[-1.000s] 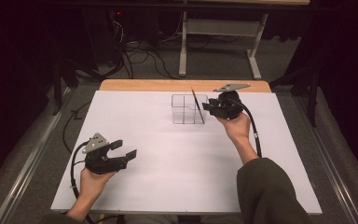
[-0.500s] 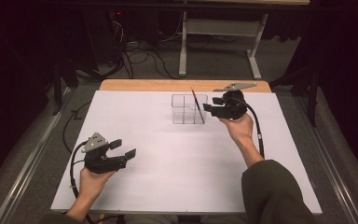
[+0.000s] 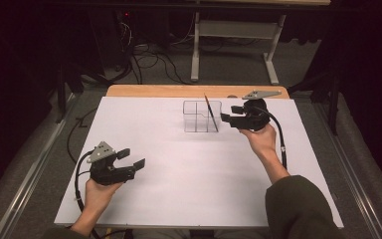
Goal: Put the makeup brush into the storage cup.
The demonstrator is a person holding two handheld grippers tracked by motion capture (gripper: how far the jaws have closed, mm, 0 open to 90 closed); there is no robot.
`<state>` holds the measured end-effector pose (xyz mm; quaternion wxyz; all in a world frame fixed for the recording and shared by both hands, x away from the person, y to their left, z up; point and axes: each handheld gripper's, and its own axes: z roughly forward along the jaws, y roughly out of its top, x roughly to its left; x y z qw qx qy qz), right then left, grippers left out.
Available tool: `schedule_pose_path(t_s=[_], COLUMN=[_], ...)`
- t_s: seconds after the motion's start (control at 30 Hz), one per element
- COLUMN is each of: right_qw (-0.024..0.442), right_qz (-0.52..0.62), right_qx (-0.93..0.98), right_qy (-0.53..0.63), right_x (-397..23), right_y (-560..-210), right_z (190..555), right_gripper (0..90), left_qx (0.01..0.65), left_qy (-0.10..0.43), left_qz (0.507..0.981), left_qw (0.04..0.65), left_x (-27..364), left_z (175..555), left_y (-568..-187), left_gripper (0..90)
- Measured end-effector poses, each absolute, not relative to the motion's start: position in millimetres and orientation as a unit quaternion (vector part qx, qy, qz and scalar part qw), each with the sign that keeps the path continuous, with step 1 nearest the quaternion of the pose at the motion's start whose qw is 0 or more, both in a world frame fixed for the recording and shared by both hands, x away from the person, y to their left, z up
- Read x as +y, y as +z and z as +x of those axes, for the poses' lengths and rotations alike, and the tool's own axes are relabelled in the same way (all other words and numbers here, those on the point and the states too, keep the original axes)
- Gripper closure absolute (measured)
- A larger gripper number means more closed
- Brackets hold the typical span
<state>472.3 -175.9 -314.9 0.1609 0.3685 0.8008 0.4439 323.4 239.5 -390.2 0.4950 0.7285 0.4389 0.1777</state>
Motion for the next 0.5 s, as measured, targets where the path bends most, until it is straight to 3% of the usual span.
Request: schedule_pose_path(t_s=[0.5], right_qw=[0.161], right_qz=[0.357], right_qx=[0.802], right_qy=[0.451], right_x=[-183], right_y=[-312], right_z=[456], right_gripper=[46.5], left_qx=[0.440], left_qy=[0.177], left_qz=[0.726], left_qw=[0.497], left_x=[240], left_z=[323], left_y=[-390], left_gripper=[27.3])
